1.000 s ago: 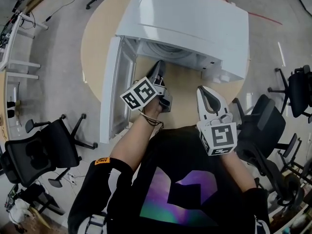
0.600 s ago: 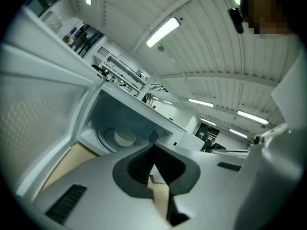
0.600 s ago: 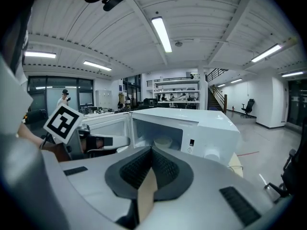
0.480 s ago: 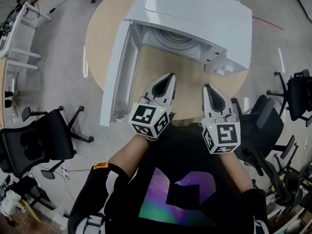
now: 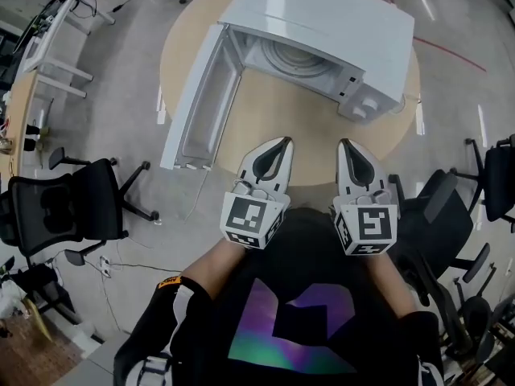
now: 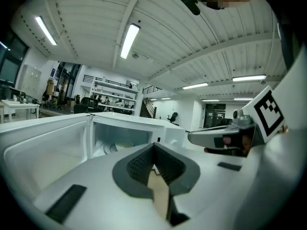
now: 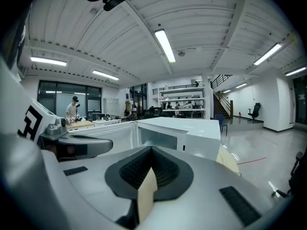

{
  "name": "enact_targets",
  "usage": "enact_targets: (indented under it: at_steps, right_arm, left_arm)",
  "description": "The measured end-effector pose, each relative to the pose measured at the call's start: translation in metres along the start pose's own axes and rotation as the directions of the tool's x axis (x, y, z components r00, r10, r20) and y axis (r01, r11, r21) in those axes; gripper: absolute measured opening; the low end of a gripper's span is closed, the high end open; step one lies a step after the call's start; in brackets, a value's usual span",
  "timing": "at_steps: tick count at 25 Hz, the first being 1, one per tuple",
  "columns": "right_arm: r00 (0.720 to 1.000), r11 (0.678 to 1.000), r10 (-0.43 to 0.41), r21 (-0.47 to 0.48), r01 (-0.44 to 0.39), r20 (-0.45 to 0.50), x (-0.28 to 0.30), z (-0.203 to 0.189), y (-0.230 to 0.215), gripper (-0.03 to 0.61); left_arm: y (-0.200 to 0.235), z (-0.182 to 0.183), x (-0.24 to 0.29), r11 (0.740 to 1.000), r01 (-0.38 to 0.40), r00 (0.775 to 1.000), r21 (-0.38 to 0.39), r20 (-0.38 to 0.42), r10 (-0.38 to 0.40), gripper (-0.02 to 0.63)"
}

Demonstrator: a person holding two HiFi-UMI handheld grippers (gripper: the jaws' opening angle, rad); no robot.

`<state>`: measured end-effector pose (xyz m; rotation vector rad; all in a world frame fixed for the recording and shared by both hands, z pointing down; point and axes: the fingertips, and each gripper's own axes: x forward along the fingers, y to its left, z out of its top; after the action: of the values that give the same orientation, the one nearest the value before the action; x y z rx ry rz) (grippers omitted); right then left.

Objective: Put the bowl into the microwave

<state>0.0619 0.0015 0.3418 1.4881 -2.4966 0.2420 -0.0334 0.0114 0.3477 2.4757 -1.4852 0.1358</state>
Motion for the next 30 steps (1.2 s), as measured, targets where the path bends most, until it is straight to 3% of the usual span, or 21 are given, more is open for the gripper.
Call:
enact_targets:
  at_steps: [14,19,30]
  right_arm:
    - [0.995,0.996,0.089,0.019,-0.090,0.038,-0.086,-0.024,-0.009,0.015]
    - [0.991,0.991,0.131,0.003,-0.131,0.029,-0.098,-0.031,0.000,0.015]
    - [0.990,0.991,0.137,-0.005,-0.137,0.022,-0.099,-0.031,0.022,0.014]
  left_arm:
    - [-0.070,-0.032,-0.061,0.982,-0.187,0.982,0.007,-0.016,0.187,0.046]
    - [-0.082,-0.035,-0.065,0.980,-0.192,0.981,0.041,-0.025,0.193,0.046]
    - [-0.071,-0.031,-0.087,0.976,-0.210,0.978,0.057,-0.009,0.211,0.046]
